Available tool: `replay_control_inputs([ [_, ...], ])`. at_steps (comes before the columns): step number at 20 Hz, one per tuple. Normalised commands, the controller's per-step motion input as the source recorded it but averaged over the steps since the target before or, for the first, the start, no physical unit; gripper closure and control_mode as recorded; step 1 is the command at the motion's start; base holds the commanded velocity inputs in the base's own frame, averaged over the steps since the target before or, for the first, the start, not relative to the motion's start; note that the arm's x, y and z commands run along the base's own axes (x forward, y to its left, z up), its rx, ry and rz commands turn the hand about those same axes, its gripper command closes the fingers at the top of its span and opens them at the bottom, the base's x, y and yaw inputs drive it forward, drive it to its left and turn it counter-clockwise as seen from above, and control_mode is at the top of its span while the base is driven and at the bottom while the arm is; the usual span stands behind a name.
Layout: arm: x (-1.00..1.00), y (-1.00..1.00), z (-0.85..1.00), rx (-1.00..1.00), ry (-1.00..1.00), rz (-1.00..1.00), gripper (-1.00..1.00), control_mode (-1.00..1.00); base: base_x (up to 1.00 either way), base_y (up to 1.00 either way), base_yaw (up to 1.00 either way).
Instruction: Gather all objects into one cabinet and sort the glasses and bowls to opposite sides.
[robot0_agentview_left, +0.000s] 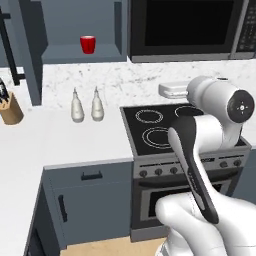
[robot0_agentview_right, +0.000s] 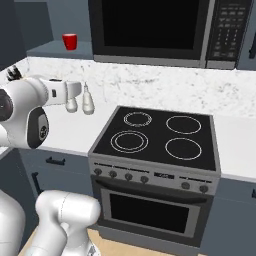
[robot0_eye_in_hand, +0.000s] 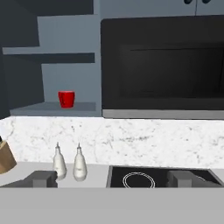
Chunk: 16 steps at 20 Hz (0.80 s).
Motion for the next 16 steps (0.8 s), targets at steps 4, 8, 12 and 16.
replay_control_inputs([
  [4, 0.00, 0.00, 0.00, 0.00, 0.00, 0.00, -1.00, 1.00, 0.39, 0.47, 0.04],
  [8, 0.00, 0.00, 0.00, 0.00, 0.00, 0.00, -1.00, 1.00, 0.02, 0.00, 0.00],
  [12, 0.00, 0.00, 0.00, 0.00, 0.00, 0.00, -1.00, 1.00, 0.39, 0.17, -0.06],
  [16, 0.00, 0.00, 0.00, 0.00, 0.00, 0.00, -1.00, 1.00, 0.07, 0.14, -0.02],
])
